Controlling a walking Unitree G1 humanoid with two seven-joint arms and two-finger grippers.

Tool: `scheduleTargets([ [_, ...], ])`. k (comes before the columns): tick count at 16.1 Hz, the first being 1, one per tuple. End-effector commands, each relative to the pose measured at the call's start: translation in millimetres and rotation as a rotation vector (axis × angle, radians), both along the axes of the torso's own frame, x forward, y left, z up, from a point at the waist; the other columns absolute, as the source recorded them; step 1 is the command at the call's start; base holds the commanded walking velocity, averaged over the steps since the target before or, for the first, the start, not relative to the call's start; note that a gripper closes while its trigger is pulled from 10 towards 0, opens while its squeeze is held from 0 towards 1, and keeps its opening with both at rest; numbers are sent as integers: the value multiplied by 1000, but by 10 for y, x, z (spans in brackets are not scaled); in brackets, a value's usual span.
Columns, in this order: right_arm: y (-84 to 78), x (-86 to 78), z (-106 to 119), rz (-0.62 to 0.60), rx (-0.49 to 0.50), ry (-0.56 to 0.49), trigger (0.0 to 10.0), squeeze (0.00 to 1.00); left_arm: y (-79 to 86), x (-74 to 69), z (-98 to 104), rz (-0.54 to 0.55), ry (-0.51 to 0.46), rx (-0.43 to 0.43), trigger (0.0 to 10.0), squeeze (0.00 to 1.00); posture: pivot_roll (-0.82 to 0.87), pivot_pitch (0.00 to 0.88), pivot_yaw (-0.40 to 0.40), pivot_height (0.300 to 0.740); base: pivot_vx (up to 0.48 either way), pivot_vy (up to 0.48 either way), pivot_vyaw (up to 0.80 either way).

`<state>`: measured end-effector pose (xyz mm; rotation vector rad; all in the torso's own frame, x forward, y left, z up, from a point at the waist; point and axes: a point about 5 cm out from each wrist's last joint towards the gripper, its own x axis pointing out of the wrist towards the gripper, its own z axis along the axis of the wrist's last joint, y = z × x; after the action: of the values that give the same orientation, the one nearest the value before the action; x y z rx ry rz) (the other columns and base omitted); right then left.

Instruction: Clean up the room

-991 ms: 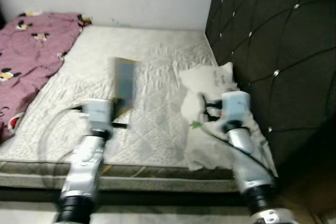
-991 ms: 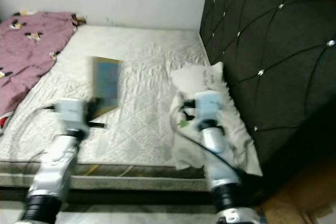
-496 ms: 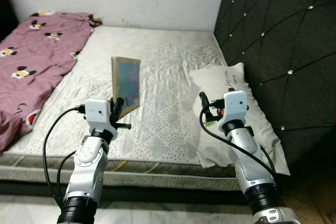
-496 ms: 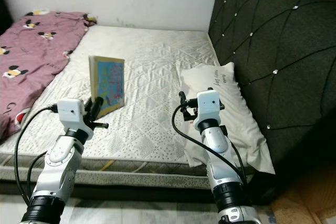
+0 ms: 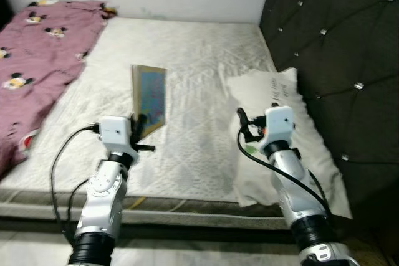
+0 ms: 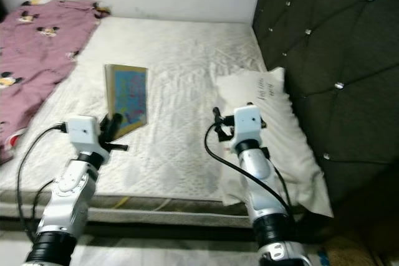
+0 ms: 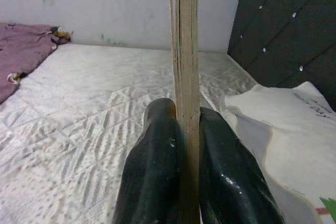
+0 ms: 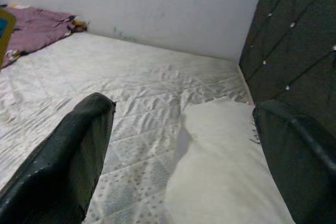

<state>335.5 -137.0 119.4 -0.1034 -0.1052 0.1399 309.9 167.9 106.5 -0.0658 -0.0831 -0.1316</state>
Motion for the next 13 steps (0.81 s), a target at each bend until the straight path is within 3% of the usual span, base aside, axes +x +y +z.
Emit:
scheduleTargets([
  [1, -57, 4, 13, -16, 1, -8, 10000, 0, -74, 41, 120, -32, -57, -3, 10000, 0, -51, 0, -3, 740, 296, 0, 0],
  [4, -55, 1, 2, -12, 2, -4, 10000, 0, -73, 40, 108, -31, -50, -2, 10000, 0, -52, 0, -2, 740, 268, 0, 0],
  [7, -48, 2, -9, -4, -5, -2, 10000, 0, -75, 42, 101, -34, -47, -4, 10000, 0, -52, 0, -1, 740, 0, 0, 0],
  [13, -50, -4, -34, 0, -2, 5, 10000, 0, -88, 29, 90, -50, -47, -7, 10000, 0, -50, 0, 1, 740, 299, 0, 0],
])
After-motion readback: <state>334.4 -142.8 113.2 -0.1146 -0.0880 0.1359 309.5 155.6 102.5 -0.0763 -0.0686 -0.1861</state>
